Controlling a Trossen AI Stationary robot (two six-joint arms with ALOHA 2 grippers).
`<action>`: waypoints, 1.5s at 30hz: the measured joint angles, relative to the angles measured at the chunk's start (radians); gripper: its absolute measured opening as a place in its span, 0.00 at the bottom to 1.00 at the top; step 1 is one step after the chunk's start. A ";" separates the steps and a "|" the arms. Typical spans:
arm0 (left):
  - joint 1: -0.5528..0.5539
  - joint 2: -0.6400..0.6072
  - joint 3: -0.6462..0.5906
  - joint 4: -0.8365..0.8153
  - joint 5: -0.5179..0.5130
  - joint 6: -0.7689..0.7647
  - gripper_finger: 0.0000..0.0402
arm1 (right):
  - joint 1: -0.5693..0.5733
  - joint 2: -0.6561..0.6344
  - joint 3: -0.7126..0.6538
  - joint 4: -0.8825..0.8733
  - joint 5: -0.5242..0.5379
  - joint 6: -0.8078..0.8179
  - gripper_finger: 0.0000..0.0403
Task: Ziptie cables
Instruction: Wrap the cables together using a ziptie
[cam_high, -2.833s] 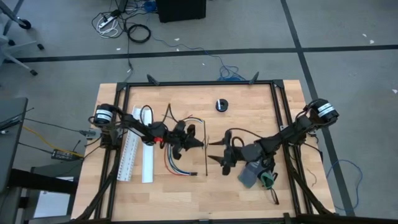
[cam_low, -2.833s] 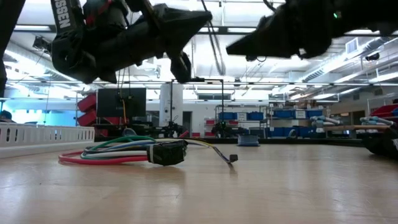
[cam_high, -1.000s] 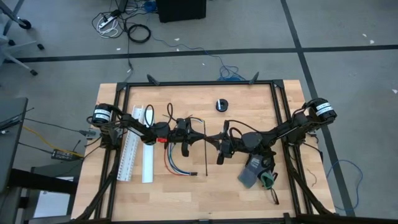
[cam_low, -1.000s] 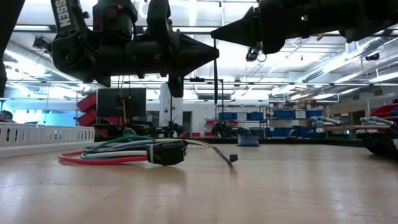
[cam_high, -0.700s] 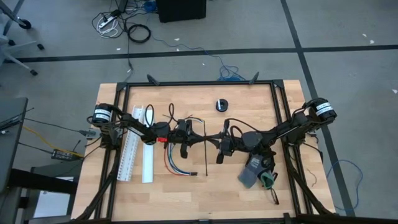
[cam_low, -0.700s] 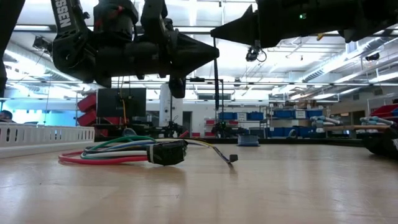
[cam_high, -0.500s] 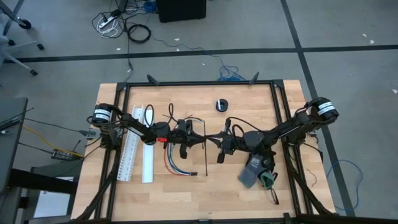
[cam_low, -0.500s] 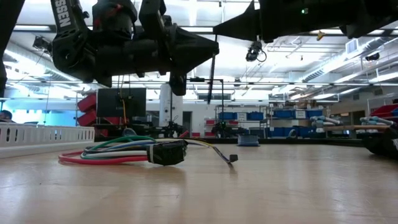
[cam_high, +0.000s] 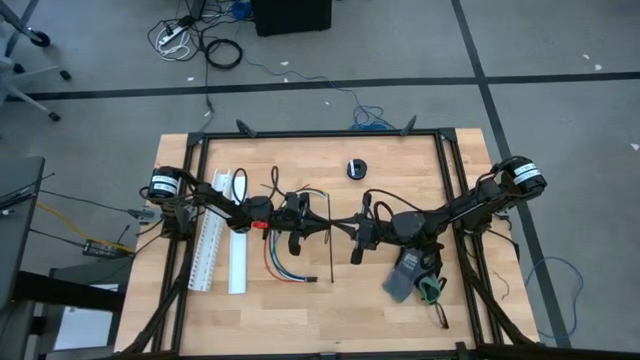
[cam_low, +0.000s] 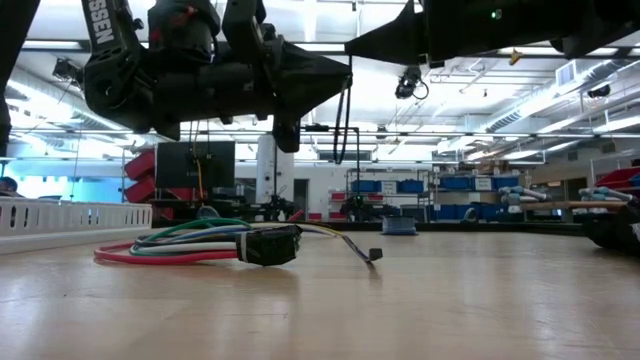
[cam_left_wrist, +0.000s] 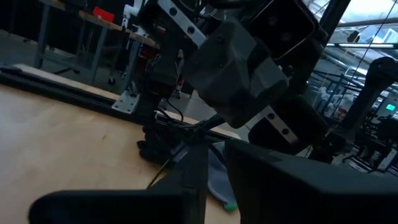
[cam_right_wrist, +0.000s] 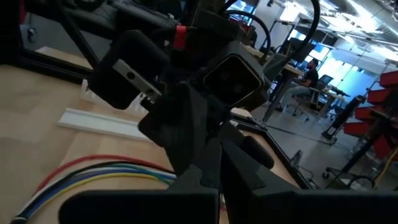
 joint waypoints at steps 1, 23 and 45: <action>0.000 0.000 0.000 0.000 0.000 0.008 0.13 | 0.000 0.000 0.000 -0.008 -0.001 0.009 0.00; 0.001 -0.005 -0.026 -0.019 0.016 0.143 0.29 | -0.034 -0.142 0.000 -0.291 -0.093 0.338 0.00; 0.007 -0.005 0.014 0.007 0.007 0.212 0.29 | -0.106 -0.132 0.000 -0.246 -0.274 0.438 0.00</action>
